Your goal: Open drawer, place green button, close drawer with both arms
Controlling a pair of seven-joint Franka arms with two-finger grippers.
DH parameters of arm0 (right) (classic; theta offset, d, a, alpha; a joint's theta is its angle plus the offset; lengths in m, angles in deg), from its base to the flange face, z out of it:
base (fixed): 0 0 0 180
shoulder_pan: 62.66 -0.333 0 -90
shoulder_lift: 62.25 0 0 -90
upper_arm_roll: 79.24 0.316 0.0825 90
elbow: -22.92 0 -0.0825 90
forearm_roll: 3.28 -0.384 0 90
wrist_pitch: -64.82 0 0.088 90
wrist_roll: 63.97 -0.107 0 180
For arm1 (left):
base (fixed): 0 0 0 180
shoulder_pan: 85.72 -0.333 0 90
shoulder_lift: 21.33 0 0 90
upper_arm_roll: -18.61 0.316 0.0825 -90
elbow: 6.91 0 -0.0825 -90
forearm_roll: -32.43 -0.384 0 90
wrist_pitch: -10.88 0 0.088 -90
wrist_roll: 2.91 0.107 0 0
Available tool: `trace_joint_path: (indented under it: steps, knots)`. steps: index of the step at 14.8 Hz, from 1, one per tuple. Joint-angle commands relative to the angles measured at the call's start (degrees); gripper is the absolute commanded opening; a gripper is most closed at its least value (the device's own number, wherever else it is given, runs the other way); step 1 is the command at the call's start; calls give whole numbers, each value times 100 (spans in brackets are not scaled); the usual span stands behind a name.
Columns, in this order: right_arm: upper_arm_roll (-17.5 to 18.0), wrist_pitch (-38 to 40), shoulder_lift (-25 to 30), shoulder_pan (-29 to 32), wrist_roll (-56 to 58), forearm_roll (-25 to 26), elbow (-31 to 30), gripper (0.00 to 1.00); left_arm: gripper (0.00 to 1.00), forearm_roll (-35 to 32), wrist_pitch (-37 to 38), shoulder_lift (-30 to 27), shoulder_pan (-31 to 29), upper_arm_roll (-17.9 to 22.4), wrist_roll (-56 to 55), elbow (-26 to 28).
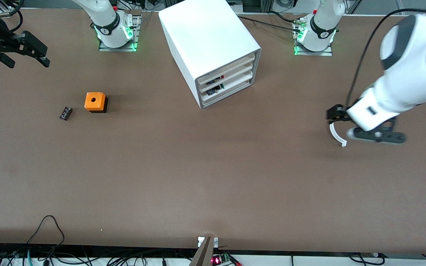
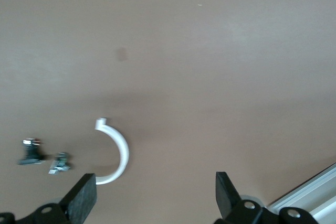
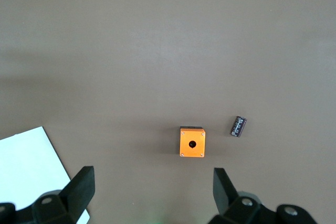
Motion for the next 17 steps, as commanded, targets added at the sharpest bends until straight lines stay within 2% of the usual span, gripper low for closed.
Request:
trace_joint_path:
  steps: [1,3,6,17]
  knots:
    - [-9,118,-156,36,8,52,181,100,100,201,-75,-782,513,885,576,571]
    - [-62,82,-393,72,122,70,207,100,100,140,-180,-915,542,1010,480,633]
    - [-220,178,-736,89,413,79,637,100,100,131,399,-960,533,940,454,475]
    - [-229,267,-807,89,396,70,664,100,100,131,320,-924,533,940,462,466]
